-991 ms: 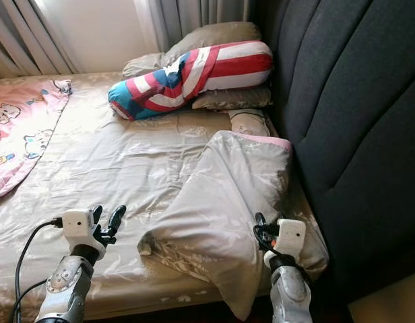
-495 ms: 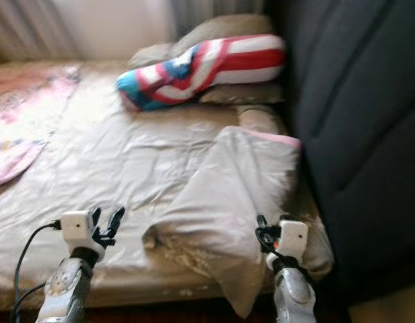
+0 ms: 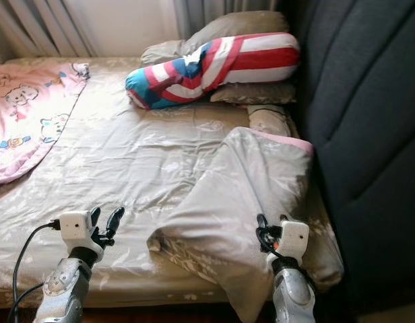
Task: Clean up the room
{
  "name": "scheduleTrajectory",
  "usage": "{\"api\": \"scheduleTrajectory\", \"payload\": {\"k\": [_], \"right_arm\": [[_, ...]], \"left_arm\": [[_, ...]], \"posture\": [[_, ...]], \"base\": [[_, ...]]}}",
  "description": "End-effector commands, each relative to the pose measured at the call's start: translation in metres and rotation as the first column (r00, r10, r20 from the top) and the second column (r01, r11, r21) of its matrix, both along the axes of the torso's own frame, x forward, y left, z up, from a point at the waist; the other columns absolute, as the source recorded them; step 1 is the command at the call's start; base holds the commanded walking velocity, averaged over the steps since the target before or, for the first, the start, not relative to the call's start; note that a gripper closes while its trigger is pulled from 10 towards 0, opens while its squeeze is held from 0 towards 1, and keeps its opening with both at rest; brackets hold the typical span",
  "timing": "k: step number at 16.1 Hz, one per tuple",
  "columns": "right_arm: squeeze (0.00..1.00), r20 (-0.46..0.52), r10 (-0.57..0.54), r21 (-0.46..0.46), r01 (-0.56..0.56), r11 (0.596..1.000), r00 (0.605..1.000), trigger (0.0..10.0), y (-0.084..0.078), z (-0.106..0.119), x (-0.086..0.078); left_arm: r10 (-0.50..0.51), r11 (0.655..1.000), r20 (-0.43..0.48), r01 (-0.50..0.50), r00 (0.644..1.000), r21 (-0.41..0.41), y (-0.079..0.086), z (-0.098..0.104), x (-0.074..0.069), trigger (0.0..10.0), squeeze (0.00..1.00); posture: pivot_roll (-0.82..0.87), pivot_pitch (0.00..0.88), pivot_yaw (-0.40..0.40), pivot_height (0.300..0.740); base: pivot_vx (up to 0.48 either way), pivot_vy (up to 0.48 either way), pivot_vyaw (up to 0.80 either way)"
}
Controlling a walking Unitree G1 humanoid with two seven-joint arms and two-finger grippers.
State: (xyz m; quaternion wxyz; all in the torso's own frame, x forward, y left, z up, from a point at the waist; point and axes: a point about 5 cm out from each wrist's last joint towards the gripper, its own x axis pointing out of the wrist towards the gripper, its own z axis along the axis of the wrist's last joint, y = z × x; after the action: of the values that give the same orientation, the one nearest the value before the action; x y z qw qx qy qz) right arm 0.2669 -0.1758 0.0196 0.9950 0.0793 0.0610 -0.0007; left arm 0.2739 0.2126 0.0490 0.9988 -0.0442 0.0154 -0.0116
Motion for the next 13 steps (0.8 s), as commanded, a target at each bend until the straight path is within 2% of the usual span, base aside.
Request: {"api": "scheduleTrajectory", "payload": {"k": [1, 4, 10, 13], "right_arm": [[0.0, -0.02, -0.015, -0.005, 0.015, 1.0, 1.0, 10.0, -0.0064, -0.0034, -0.0052], [0.0, -0.026, -0.016, -0.012, 0.016, 1.0, 1.0, 10.0, -0.0106, -0.0034, -0.0065], [0.0, -0.031, 0.01, -0.007, -0.01, 1.0, 0.999, 10.0, -0.0041, -0.0014, -0.002], [0.0, -0.053, 0.0, -0.01, 0.0, 1.0, 0.999, 10.0, -0.003, -0.0055, -0.0065]], "left_arm": [[-0.014, 1.0, 0.018, 0.014, 1.0, -0.008, -0.0053, 0.0049, 0.003, 10.0, 0.0], [-0.016, 1.0, 0.022, 0.016, 1.0, -0.017, -0.0108, 0.0039, 0.0008, 10.0, 0.0], [-0.012, 1.0, 0.038, 0.012, 0.999, -0.023, -0.0106, 0.0089, -0.0004, 10.0, 0.0], [-0.016, 1.0, 0.032, 0.016, 0.999, -0.013, -0.0073, 0.009, -0.0021, 10.0, 0.0]], "posture": [[-0.08, 0.121, 0.004, 0.74], [-0.08, 0.111, -0.017, 0.74], [-0.06, 0.126, -0.021, 0.74], [-0.06, 0.128, -0.011, 0.74]], "base": [[0.259, 0.0, 0.0], [0.26, 0.0, 0.0], [0.0, 0.0, 0.0], [0.0, 0.0, 0.0]]}}
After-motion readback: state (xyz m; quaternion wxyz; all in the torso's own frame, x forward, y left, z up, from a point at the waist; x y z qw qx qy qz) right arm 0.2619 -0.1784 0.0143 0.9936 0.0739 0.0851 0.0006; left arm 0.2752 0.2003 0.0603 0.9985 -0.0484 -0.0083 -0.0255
